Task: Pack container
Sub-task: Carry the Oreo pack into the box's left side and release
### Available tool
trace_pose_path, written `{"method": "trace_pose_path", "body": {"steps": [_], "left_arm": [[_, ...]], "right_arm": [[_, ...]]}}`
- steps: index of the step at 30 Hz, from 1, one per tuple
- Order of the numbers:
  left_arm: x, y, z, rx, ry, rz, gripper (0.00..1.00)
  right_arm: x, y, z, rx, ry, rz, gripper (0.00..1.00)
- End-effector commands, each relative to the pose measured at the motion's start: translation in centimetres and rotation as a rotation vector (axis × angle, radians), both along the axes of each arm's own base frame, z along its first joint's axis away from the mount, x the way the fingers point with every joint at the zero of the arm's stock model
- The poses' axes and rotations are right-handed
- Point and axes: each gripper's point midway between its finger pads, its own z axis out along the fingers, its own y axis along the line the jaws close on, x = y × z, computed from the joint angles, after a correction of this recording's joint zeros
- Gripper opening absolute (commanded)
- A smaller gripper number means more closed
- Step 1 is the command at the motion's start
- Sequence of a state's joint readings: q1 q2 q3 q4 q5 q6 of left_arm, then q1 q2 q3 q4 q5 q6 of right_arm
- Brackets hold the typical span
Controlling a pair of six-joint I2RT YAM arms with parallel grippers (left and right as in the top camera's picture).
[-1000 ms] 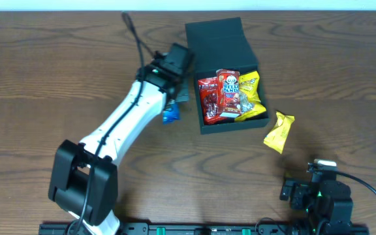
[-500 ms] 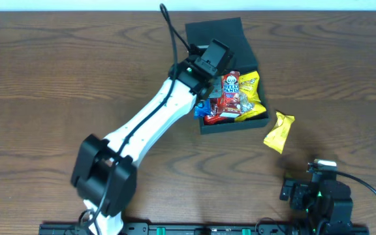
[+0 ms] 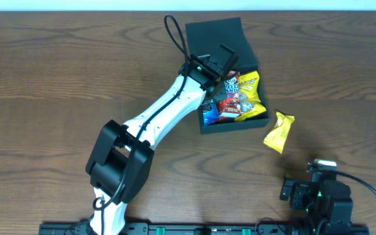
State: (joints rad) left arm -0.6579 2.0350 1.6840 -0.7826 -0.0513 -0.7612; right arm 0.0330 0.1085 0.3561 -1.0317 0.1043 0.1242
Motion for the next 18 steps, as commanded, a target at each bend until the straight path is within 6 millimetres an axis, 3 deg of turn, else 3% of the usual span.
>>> {"method": "trace_pose_path", "body": {"steps": [1,10,12,13,18], "left_arm": [[0.5,-0.7,1.1,-0.033,-0.019,0.032,0.06],[0.3,-0.8,0.1,-0.017,-0.002,0.026,0.06],[0.2,-0.8,-0.2,-0.013,0.003,0.026,0.13],[0.3,-0.8,-0.3,-0.01,0.004,0.027,0.23],[0.3,-0.6,-0.4,0.002,0.0,0.019,0.3]], "right_arm": [[-0.1,-0.1,-0.2,-0.004,0.005,-0.004,0.99],[-0.1,-0.1,-0.2,-0.004,0.005,-0.004,0.99],[-0.1,-0.1,-0.2,-0.004,0.005,-0.004,0.99],[-0.1,-0.1,-0.2,-0.004,0.005,-0.004,0.99],[-0.1,-0.1,-0.2,-0.004,0.005,-0.004,0.99]]}}
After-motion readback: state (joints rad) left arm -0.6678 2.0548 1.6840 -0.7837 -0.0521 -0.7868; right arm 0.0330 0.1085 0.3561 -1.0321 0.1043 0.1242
